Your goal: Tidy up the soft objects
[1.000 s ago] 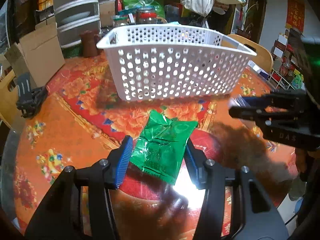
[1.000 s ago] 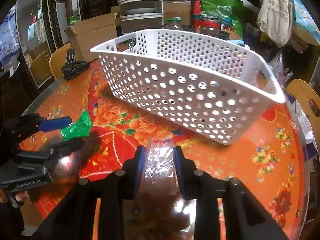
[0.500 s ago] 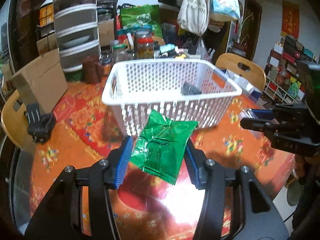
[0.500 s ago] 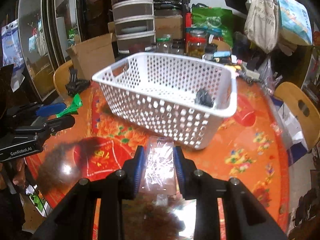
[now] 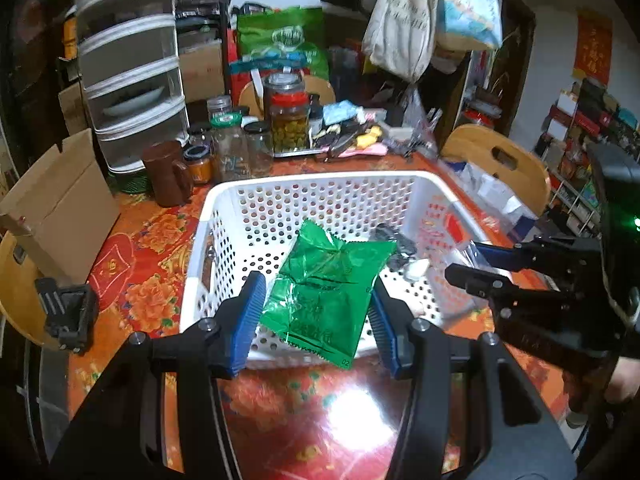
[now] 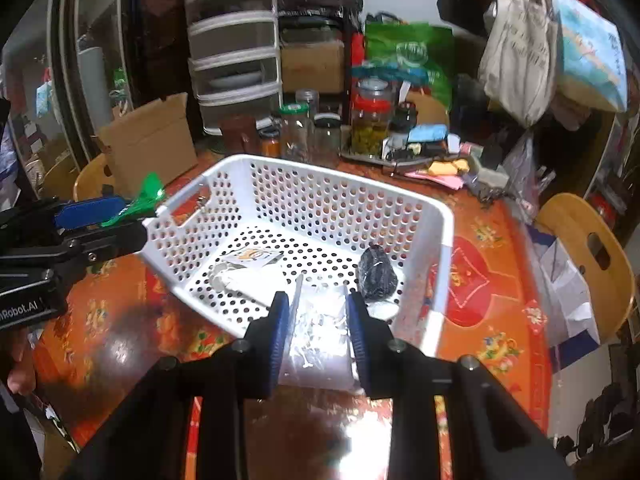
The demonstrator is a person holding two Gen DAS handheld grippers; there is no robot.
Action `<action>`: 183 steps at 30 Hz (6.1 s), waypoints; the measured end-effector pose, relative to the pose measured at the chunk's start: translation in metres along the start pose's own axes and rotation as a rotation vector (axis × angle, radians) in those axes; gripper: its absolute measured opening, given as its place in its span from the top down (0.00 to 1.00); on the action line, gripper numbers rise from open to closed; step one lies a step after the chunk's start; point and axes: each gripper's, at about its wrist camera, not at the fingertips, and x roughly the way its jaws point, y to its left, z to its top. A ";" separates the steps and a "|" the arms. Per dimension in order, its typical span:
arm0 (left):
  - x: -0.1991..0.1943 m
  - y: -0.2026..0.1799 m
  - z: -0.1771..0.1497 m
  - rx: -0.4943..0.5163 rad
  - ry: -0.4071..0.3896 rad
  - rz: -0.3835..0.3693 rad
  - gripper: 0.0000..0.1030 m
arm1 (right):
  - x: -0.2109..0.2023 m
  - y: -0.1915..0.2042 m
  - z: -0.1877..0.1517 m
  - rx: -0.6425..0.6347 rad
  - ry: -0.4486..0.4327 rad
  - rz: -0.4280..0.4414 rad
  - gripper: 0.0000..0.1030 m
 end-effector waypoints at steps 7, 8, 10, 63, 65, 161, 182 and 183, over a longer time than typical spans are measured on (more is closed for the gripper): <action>0.072 0.013 0.013 -0.041 0.110 0.033 0.53 | 0.048 -0.013 0.013 0.039 0.083 -0.036 0.72; 0.081 0.015 0.013 -0.044 0.125 0.039 0.53 | 0.053 -0.016 0.014 0.046 0.094 -0.035 0.72; 0.097 0.017 0.012 -0.047 0.152 0.039 0.53 | 0.063 -0.019 0.016 0.048 0.117 -0.045 0.72; 0.010 -0.005 -0.025 0.026 -0.004 0.011 0.00 | -0.009 -0.011 -0.026 0.063 -0.032 -0.037 0.01; -0.006 -0.007 -0.032 0.022 -0.024 -0.003 0.00 | -0.020 -0.008 -0.031 0.060 -0.044 -0.043 0.01; -0.242 -0.042 -0.253 -0.040 -0.254 0.079 0.00 | -0.211 0.089 -0.222 0.118 -0.293 -0.112 0.01; -0.236 -0.047 -0.255 -0.030 -0.253 0.071 0.00 | -0.211 0.087 -0.224 0.126 -0.287 -0.107 0.01; -0.236 -0.048 -0.255 -0.028 -0.254 0.068 0.00 | -0.211 0.087 -0.224 0.125 -0.287 -0.108 0.01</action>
